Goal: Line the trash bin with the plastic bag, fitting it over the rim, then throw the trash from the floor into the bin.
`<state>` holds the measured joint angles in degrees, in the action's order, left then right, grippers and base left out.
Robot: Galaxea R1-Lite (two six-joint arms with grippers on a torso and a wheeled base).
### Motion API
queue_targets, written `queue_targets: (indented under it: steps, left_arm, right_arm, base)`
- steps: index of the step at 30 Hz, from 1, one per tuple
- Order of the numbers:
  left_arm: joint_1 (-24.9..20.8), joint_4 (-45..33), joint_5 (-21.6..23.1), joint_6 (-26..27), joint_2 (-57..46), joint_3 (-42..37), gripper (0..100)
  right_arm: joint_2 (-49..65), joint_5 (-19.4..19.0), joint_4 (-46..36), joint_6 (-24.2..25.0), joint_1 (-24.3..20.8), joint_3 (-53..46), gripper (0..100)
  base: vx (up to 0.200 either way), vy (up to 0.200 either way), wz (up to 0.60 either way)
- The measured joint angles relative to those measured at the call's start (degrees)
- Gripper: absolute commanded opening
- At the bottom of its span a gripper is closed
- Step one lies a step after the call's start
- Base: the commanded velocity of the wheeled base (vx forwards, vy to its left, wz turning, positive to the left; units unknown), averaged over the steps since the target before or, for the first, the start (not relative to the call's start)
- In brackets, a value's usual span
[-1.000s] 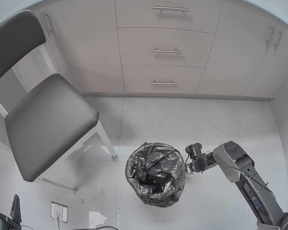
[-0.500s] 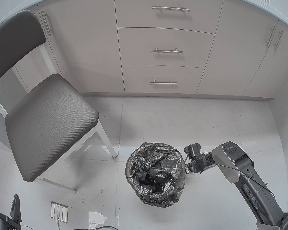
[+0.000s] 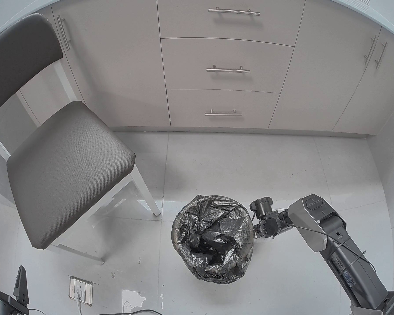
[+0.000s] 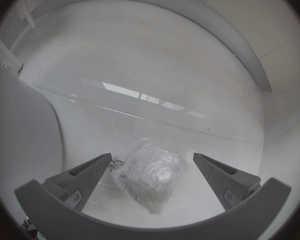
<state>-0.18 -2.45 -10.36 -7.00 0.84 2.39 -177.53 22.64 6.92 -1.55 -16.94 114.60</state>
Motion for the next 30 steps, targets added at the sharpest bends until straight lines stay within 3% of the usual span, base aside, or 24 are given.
queue_targets:
  steps: [17, 18, 30]
  left_arm:
    - [0.0, 0.0, 0.0, 0.0, 0.0, 0.0, 100]
    - [0.0, 0.0, 0.0, 0.0, 0.0, 0.0, 100]
    - [0.0, 0.2, -0.1, -0.1, 0.1, 0.0, 100]
  right_arm:
    - [0.0, -0.9, -3.7, -1.1, 0.1, 0.0, 100]
    - [0.0, -0.9, -3.9, -1.0, 0.1, 0.0, 0]
    - [0.0, -1.0, -5.0, -0.8, 0.0, 0.0, 0]
  base:
    - [0.0, 0.0, 0.0]
    - [0.0, 0.0, 0.0]
    - [0.0, 0.0, 0.0]
